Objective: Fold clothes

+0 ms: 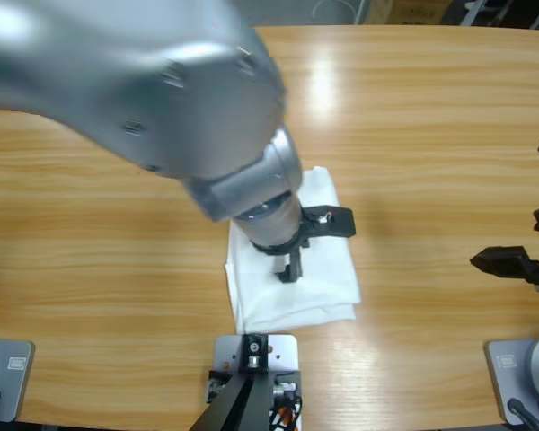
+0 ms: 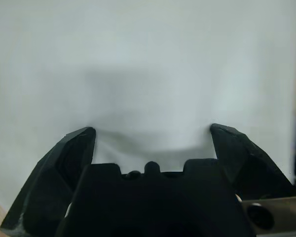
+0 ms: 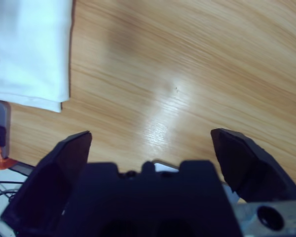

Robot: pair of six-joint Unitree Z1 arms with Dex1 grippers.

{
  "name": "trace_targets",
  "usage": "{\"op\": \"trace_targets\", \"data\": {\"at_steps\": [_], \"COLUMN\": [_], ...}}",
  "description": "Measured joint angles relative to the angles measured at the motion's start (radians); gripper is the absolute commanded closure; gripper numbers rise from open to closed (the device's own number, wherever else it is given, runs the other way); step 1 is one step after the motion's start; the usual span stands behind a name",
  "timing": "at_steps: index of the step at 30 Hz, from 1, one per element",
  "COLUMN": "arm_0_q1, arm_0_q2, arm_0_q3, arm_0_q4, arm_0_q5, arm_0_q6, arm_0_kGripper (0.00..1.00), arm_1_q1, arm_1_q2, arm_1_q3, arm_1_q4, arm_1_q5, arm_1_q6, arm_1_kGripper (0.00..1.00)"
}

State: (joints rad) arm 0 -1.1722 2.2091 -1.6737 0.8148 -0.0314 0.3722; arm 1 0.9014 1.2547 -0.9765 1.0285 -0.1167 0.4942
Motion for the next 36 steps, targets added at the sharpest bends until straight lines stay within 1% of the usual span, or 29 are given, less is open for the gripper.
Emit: {"op": "trace_targets", "data": {"at_steps": [1, 3, 8, 10, 12, 16, 19, 20, 21, 24, 26, 27, 29, 31, 33, 36], "arm_0_q1": [0.000, 0.006, 0.065, 0.099, 0.125, 0.171, 0.169, 0.160, 0.149, 0.121, 0.122, 0.131, 0.173, 0.251, 0.354, 0.545], "arm_0_q2": [0.017, 0.048, 0.158, 0.193, 0.211, 0.229, 0.229, 0.229, 0.229, 0.223, 0.188, 0.157, 0.077, -0.009, -0.070, -0.090], "arm_0_q3": [-0.019, -0.078, -0.336, -0.410, -0.458, -0.500, -0.500, -0.500, -0.500, -0.503, -0.503, -0.504, -0.508, -0.519, -0.525, -0.527], "arm_0_q4": [0.001, 0.006, 0.146, 0.190, 0.221, 0.247, 0.292, 0.312, 0.328, 0.377, 0.393, 0.396, 0.399, 0.399, 0.400, 0.401], "arm_0_q5": [0.022, 0.044, 0.045, 0.045, 0.043, -0.033, -0.080, -0.087, -0.091, -0.093, -0.077, -0.069, -0.061, -0.055, -0.025, 0.036], "arm_0_q6": [0.000, 0.006, 0.068, 0.089, 0.123, 0.195, 0.220, 0.223, 0.225, 0.224, 0.204, 0.176, 0.090, -0.007, -0.156, -0.376], "arm_0_kGripper": [0.351, 0.293, 0.285, 0.283, 0.253, 0.253, 0.235, 0.194, 0.176, 0.160, 0.092, 0.092, 0.092, 0.092, 0.092, 0.092], "arm_1_q1": [0.000, 0.000, 0.000, 0.000, 0.000, 0.000, 0.000, 0.000, 0.000, 0.000, 0.000, 0.000, 0.000, 0.000, 0.000, 0.000], "arm_1_q2": [-0.006, -0.010, -0.011, -0.012, -0.012, -0.012, -0.012, -0.012, -0.012, -0.012, -0.012, -0.012, -0.012, -0.009, 0.004, 0.045], "arm_1_q3": [0.000, 0.000, 0.005, 0.007, 0.008, 0.008, 0.008, 0.008, 0.008, 0.009, 0.019, 0.025, 0.037, 0.044, 0.044, 0.043], "arm_1_q4": [0.000, 0.000, -0.005, -0.007, -0.009, -0.012, -0.018, -0.020, -0.021, -0.023, -0.033, -0.043, -0.066, -0.097, -0.122, -0.144], "arm_1_q5": [0.002, 0.003, 0.004, 0.004, 0.004, 0.004, 0.004, 0.004, 0.004, 0.004, 0.007, 0.010, 0.017, 0.023, 0.026, 0.033], "arm_1_q6": [0.000, 0.001, 0.010, 0.013, 0.014, 0.015, 0.015, 0.015, 0.015, 0.015, 0.016, 0.016, 0.016, 0.016, 0.016, 0.016], "arm_1_kGripper": [0.000, 0.000, 0.000, 0.000, 0.000, 0.000, 0.000, 0.000, 0.000, 0.000, 0.000, 0.000, 0.000, 0.000, 0.000, 0.000]}}
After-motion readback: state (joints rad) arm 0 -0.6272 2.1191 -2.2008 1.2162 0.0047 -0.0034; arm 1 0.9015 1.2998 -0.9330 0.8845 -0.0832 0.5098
